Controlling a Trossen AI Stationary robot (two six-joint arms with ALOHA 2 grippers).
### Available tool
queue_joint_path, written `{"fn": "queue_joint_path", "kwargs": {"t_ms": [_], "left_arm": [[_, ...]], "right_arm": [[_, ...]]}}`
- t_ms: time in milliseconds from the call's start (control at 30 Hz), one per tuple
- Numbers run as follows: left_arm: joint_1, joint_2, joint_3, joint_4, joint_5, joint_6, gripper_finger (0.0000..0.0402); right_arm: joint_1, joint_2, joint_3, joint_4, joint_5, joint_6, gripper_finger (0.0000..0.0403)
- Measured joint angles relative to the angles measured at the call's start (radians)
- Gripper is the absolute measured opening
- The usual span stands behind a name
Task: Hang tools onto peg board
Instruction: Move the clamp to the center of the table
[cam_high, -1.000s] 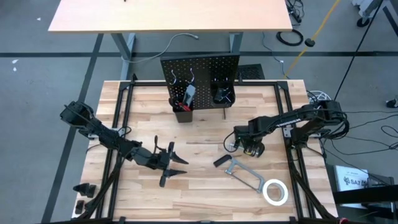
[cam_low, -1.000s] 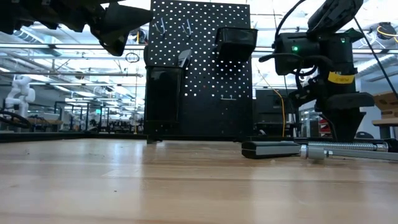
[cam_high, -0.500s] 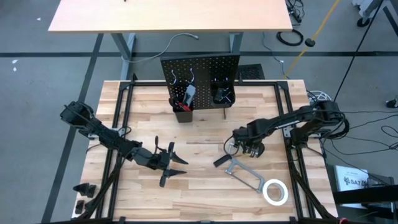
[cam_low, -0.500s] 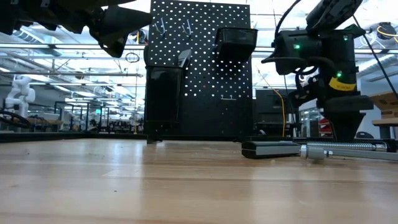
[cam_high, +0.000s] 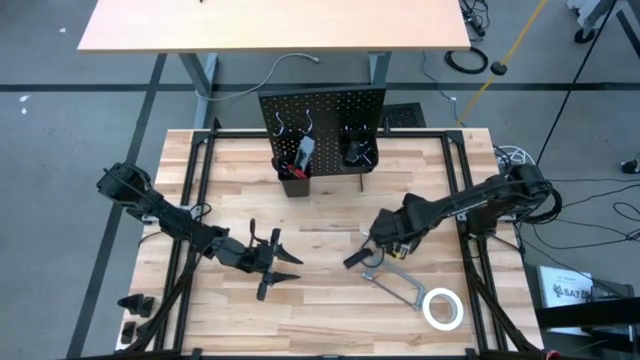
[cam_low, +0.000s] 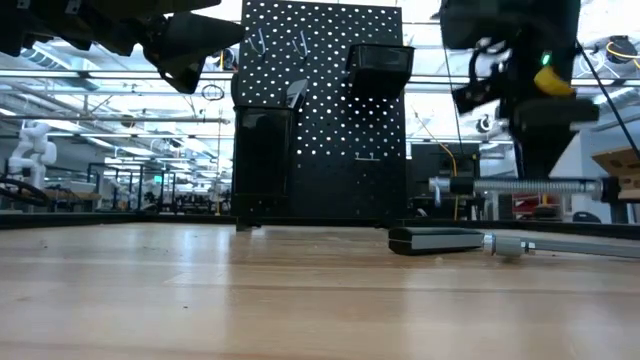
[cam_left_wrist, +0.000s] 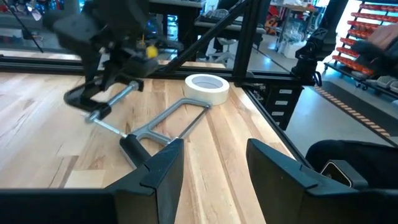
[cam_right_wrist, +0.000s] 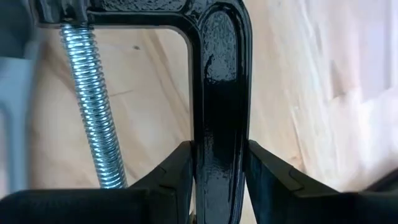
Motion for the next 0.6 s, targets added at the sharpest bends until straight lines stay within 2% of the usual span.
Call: {"fn": "queue_joint_path", "kwargs": {"t_ms": [367, 600], "left_arm": [[0.000, 0.000, 0.000, -0.026, -0.002, -0.026, 0.0177], [0.000, 0.000, 0.000, -0.026, -0.004, -0.026, 0.0177]], "right_arm": [[0.184, -0.003, 0.203, -0.090, 0.144, 0.120, 0.0109], [0.241, -0.004, 0.268, -0.089, 0.195, 0.144, 0.0109]]}}
